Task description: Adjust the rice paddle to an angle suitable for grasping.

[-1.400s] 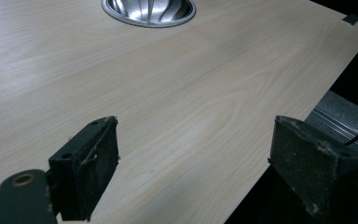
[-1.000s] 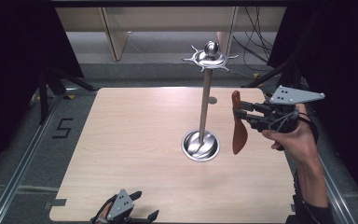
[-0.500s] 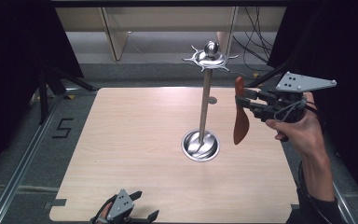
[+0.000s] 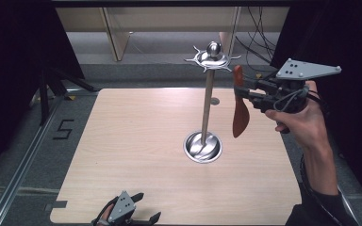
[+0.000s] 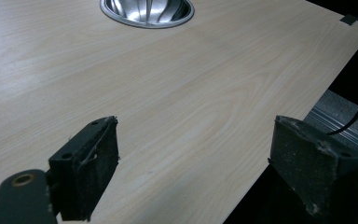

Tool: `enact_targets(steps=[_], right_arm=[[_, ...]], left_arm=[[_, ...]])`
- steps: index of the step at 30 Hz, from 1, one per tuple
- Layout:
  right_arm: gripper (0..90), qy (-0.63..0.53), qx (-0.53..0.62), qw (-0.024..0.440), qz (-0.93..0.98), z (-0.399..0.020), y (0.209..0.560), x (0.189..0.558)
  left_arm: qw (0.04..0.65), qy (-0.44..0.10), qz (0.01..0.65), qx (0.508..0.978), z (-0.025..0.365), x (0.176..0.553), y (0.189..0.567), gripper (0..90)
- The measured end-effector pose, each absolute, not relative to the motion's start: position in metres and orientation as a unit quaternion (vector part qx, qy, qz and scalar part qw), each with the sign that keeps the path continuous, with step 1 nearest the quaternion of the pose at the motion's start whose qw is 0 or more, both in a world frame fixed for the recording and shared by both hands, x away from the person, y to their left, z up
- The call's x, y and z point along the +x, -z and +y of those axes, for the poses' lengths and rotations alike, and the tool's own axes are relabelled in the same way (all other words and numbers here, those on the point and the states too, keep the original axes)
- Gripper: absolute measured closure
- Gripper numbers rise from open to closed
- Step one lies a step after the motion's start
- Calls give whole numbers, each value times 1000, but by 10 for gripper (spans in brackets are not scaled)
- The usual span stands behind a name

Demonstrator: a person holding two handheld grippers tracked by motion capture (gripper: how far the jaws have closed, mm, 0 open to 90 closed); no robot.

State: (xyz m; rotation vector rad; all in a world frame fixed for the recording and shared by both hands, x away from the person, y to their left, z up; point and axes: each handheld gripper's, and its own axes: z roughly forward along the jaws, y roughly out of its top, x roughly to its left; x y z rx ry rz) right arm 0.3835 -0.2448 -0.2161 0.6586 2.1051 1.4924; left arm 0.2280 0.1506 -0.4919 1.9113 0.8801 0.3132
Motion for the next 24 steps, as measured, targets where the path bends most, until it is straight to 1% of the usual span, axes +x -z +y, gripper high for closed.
enact_targets(steps=[3,4,5,6,10,13,14,19,20,23,24], right_arm=[[671,-542,248,235,768,-242,214,386],[671,-538,246,243,769,-242,212,388],[671,-538,246,243,769,-242,212,388],[671,-540,252,232,769,-240,212,389],[670,-532,255,238,771,-236,211,392],[671,-533,254,234,773,-233,212,395],[670,-532,252,240,772,-232,213,396],[670,-529,258,237,773,-229,215,401],[671,-530,261,228,774,-226,216,403],[670,-527,266,222,776,-225,217,404],[670,-528,268,217,776,-225,218,404]], left_arm=[[486,-127,366,783,150,227,492,147],[488,-123,374,779,150,227,492,147],[488,-123,374,779,150,227,492,147],[487,-124,374,779,150,227,492,147],[482,-126,370,784,150,227,492,147],[484,-124,370,783,150,227,492,147],[488,-123,373,779,149,227,492,147],[487,-122,371,781,150,227,492,147],[482,-125,369,785,151,227,492,147],[486,-126,361,786,150,227,492,147],[484,-125,368,784,150,227,492,147]])
